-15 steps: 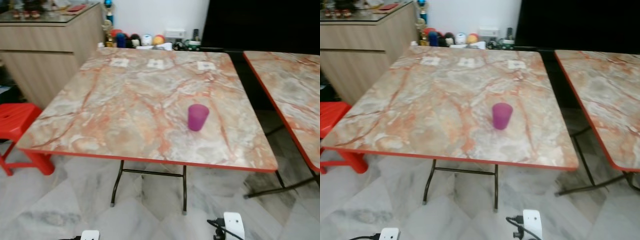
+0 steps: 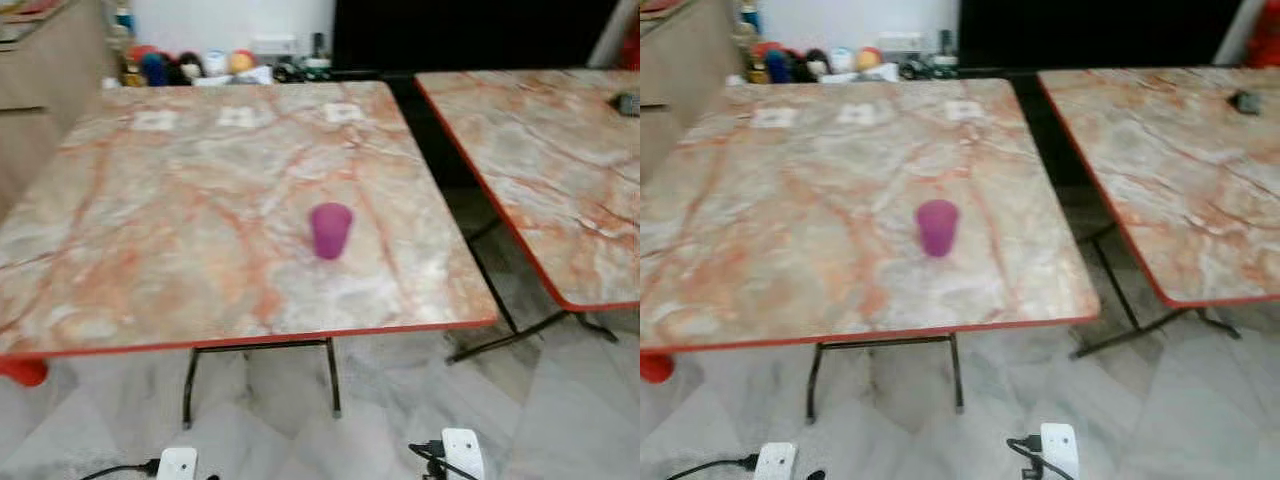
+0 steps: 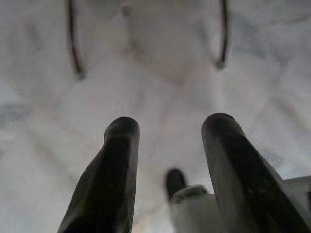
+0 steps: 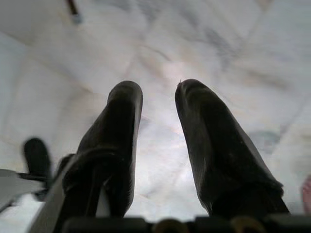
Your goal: Setting the table
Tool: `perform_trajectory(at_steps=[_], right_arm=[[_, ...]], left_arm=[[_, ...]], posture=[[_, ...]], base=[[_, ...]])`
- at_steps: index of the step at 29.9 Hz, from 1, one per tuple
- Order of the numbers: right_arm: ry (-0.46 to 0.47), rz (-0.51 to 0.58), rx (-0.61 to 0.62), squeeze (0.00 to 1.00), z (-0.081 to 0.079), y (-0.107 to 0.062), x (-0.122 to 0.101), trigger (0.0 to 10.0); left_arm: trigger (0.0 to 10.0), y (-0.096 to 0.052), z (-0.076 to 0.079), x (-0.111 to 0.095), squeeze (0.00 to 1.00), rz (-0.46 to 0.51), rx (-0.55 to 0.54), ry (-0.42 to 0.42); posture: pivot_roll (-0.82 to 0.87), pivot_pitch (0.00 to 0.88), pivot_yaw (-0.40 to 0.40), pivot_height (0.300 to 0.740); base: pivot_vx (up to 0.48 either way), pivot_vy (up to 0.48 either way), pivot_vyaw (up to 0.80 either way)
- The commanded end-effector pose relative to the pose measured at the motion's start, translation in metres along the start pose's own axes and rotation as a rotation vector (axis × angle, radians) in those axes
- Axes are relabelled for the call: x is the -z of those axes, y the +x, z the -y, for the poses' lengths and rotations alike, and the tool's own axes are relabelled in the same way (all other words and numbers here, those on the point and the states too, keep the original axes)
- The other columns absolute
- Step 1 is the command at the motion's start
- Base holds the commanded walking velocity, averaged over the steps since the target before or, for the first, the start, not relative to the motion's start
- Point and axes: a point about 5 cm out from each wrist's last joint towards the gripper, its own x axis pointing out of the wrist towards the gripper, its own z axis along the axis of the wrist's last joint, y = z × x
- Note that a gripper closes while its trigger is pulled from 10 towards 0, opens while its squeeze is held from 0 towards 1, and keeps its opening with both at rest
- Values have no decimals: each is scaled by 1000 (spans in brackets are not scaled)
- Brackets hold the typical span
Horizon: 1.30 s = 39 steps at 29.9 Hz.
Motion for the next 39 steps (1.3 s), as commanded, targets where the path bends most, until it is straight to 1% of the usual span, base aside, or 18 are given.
perform_trajectory(at_steps=[1, 3, 7, 10, 12, 13, 17, 20, 22, 23, 24, 28, 30, 31, 33, 35, 37, 39], right_arm=[[13, -1, -16, 0, -6, -1, 3, 10000], [4, 13, -14, 0, -6, 0, 1, 10000], [45, 31, -3, 0, -3, 0, -4, 10000], [40, 37, -3, 0, -3, 0, -4, 10000], [44, 38, -3, 0, -4, 0, -3, 10000], [48, 37, -4, 0, -6, 0, -2, 10000], [45, 37, -5, 0, -5, 0, -3, 10000], [51, 41, 4, 0, -2, 0, -4, 10000], [54, 42, 7, 0, -2, 0, -4, 10000], [54, 40, 11, 0, -2, 0, -4, 10000], [54, 40, 11, 0, -2, 0, -4, 10000], [57, 39, 17, 0, -1, 0, -3, 10000], [58, 38, 18, 0, -1, 0, -3, 10000], [56, 38, 20, 0, -1, 0, -3, 10000], [51, 38, 21, 0, 0, 0, -3, 10000], [46, 38, 23, 0, 1, 0, -4, 10000], [43, 37, 23, 0, 1, 0, -4, 10000], [40, 37, 24, 0, 1, 0, -5, 10000]], left_arm=[[10000, -6, -7, 13, 0, -38, -16, -1], [10000, -7, -7, 13, 0, -37, -14, 3], [10000, -6, -6, 11, 0, -21, -10, 7], [10000, -5, -6, 5, 0, 23, -4, 25], [10000, -5, -7, 1, 0, 55, -6, 31], [10000, -5, -9, -7, 0, 117, -17, 34], [10000, -9, -14, -17, 0, 213, -33, 38], [10000, -21, -22, -16, 0, 300, -45, 53], [10000, -25, -23, -15, 0, 316, -46, 63], [10000, -32, -27, -14, 0, 344, -46, 73], [10000, -32, -27, -14, 0, 344, -46, 73], [10000, -52, -35, -8, 0, 392, -52, 85], [10000, -55, -36, -7, 0, 399, -54, 86], [10000, -67, -41, -16, 0, 468, -71, 101], [10000, -76, -45, -32, 0, 546, -95, 93], [10000, -82, -51, -56, 0, 640, -125, 100], [10000, -85, -53, -64, 0, 667, -135, 100], [10000, -90, -59, -85, 0, 743, -177, 110]], posture=[[13, 132, -15, 740], [16, 132, -16, 740], [15, 132, -14, 740], [18, 129, -13, 740], [19, 128, -10, 740], [22, 127, -9, 740], [30, 125, -6, 740], [38, 116, -4, 740], [40, 113, -4, 740], [44, 108, -5, 740], [44, 108, -5, 740], [61, 95, -5, 740], [61, 95, -5, 740], [72, 91, -10, 740], [82, 89, -15, 740], [95, 89, -21, 740], [96, 88, -23, 740], [98, 84, -25, 740]], base=[[0, 0, 0], [0, 0, 0], [0, 0, 0], [0, 0, 0], [0, 0, 0], [0, 0, 0], [0, 0, 0], [0, 0, 0], [0, 0, 0], [0, 0, 0], [0, 0, 0], [0, 0, 0], [0, 0, 0], [0, 0, 0], [0, 0, 0], [0, 0, 0], [0, 0, 0], [0, 0, 0]])
